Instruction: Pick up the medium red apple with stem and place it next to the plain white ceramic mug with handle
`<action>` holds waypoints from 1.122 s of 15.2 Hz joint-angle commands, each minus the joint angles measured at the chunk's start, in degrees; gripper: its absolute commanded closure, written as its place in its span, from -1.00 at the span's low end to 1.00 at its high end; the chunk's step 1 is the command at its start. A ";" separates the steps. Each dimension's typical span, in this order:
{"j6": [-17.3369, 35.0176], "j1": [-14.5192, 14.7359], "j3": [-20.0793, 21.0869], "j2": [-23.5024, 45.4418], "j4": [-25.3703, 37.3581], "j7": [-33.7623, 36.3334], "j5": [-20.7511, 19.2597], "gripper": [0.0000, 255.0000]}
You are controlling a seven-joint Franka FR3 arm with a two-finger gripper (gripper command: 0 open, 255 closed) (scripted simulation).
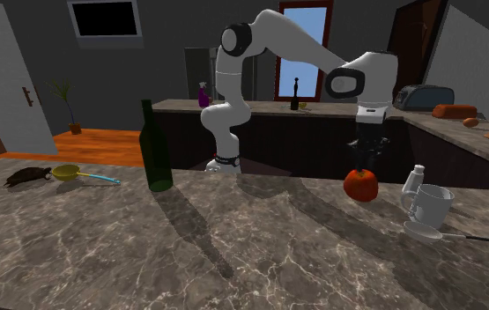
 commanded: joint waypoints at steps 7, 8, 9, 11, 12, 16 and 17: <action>-3.49 -0.19 -0.01 -1.77 1.77 -0.33 0.47 -1.00; -5.26 -0.28 -0.03 -2.55 2.77 -0.47 0.67 -1.00; -6.66 -0.34 -0.06 -3.12 3.62 -0.56 0.82 -1.00; -6.66 -0.34 -0.06 -3.13 3.61 -0.57 0.82 -1.00; -6.66 -0.34 -0.06 -3.12 3.62 -0.57 0.82 -1.00; -6.66 -0.33 -0.06 -3.12 3.62 -0.57 0.82 -1.00; -6.65 -0.34 -0.06 -3.12 3.61 -0.57 0.82 -1.00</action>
